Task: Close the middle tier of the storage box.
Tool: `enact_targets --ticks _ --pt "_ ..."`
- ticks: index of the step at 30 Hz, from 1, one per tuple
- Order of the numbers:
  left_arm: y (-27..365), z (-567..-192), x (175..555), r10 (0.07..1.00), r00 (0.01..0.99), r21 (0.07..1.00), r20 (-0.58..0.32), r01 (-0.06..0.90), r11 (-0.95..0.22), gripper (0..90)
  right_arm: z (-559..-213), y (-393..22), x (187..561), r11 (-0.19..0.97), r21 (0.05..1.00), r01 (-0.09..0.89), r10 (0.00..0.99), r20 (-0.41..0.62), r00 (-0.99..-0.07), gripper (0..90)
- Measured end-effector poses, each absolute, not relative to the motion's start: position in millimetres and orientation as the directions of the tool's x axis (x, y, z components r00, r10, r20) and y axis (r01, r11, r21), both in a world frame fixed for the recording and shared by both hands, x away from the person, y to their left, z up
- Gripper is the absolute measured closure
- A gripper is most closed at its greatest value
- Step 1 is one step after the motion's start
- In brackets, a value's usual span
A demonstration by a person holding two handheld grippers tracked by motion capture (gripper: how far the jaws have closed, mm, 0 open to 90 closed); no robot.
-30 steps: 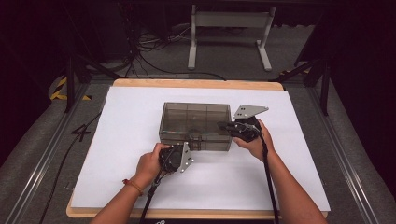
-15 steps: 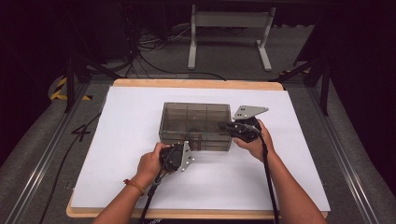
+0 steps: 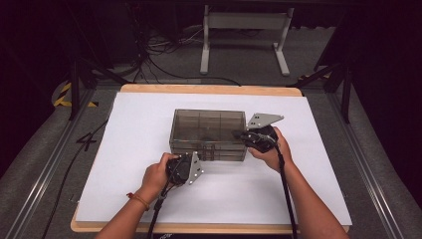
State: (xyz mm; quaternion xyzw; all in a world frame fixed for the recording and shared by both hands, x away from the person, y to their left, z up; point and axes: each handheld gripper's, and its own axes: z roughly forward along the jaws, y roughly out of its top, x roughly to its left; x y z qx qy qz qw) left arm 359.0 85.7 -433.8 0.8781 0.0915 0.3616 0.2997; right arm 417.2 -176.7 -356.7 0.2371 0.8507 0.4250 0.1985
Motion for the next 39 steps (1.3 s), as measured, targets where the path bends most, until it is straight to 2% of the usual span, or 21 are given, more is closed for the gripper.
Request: enact_targets --ticks 20,39 --pt "128 -422 346 0.428 0.742 0.641 0.515 -0.002 -0.767 89.5 -351 -178 405 0.557 0.8 0.224 0.57 -0.171 -0.804 89.5" --pt "167 -420 343 0.514 0.745 0.708 0.426 0.079 -0.702 86.8 -341 -199 388 0.546 0.812 0.205 0.585 -0.194 -0.788 86.3"
